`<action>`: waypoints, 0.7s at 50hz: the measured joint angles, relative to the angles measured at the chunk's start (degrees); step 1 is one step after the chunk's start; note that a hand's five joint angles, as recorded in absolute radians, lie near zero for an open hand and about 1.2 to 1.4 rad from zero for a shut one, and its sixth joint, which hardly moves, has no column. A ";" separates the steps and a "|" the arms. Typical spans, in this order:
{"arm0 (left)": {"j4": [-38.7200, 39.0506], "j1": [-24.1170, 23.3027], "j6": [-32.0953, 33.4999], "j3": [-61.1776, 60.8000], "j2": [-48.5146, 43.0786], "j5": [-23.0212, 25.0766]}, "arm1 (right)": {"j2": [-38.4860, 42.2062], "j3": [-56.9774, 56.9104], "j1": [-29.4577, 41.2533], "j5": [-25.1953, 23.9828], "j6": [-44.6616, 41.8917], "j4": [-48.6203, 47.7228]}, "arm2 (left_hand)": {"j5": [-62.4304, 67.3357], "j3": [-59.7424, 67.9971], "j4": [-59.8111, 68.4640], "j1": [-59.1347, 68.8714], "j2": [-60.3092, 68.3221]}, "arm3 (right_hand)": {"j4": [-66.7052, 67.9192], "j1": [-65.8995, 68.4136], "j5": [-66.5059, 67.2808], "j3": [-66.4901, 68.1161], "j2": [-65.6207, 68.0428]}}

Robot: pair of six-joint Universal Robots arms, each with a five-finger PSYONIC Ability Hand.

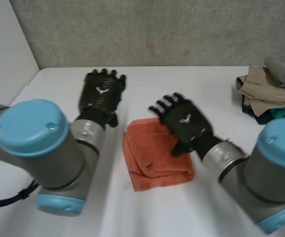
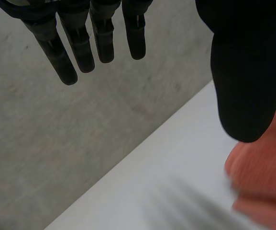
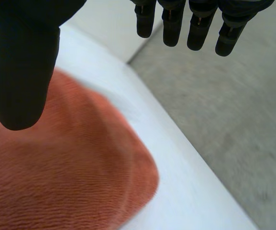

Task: Fold the laundry.

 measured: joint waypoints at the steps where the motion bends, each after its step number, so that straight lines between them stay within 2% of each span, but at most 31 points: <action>1: -0.10 -1.23 -0.83 1.73 -1.23 0.03 | -0.94 -0.61 -1.48 -0.03 4.09 1.47 | -0.09 -0.08 -0.08 -0.04 -0.02 | 0.00 0.00 0.00 0.00 0.00; 5: -0.55 -4.68 -3.18 7.18 -5.69 0.64 | -2.78 -3.64 -5.75 -0.14 14.11 7.38 | -0.11 -0.08 -0.10 -0.05 -0.03 | 0.00 0.00 0.00 0.00 0.00; 8: -1.23 -6.48 -4.52 10.65 -9.07 1.89 | -2.94 -5.02 -6.96 -0.19 16.31 9.87 | -0.13 -0.08 -0.11 -0.05 -0.10 | 0.00 0.00 0.00 0.00 0.00; 9: -1.50 -6.86 -4.81 11.46 -9.96 2.26 | -2.22 -7.45 -8.28 -0.40 18.28 13.99 | -0.13 -0.08 -0.11 -0.05 -0.10 | 0.00 0.00 0.00 0.00 0.00; 14: -4.98 -8.20 -6.29 15.01 -14.81 3.99 | 2.64 -12.94 -9.17 -1.41 18.91 21.95 | -1.78 -1.79 -1.63 -1.71 -1.80 | 0.00 0.00 0.00 0.00 0.00; 19: -9.54 -8.61 -6.86 16.50 -18.49 3.71 | 9.42 -18.14 -8.99 -3.44 18.07 27.76 | -2.62 -2.59 -2.38 -1.81 -2.41 | 0.00 0.00 0.00 0.00 0.00; 22: -13.39 -8.62 -6.24 17.20 -21.08 0.85 | 14.80 -21.71 -8.85 -4.64 17.12 30.49 | -2.61 -2.59 -2.39 -1.81 -2.47 | 0.00 0.00 0.00 0.00 0.00; 24: -14.12 -8.61 -5.99 17.32 -21.52 0.00 | 15.16 -21.94 -8.84 -4.70 16.99 30.62 | -2.61 -2.59 -2.39 -1.81 -2.47 | 0.00 0.00 0.00 0.00 0.00; 27: -17.14 -8.46 -3.88 17.60 -22.93 -5.09 | 19.47 -24.35 -8.72 -4.67 13.38 31.71 | -2.61 -2.59 -2.39 -1.81 -2.47 | 0.00 0.00 0.00 0.00 0.00; 29: -17.61 -8.40 -3.29 17.58 -23.03 -6.10 | 19.97 -24.61 -8.71 -4.46 12.27 31.77 | -2.61 -2.59 -2.39 -1.81 -2.48 | 0.00 0.00 0.00 0.00 -0.08; 32: -18.45 -8.24 -1.90 17.44 -23.01 -8.11 | 20.85 -25.22 -8.67 -3.21 8.55 31.76 | -2.62 -2.59 -2.56 -2.70 -2.60 | 0.00 -0.03 0.00 0.00 -0.60; 35: -18.96 -8.47 -0.75 16.83 -22.45 -9.32 | 20.22 -25.48 -8.23 0.19 2.99 31.60 | -2.62 -2.59 -2.58 -3.74 -2.60 | 0.00 -1.01 0.00 0.00 -0.60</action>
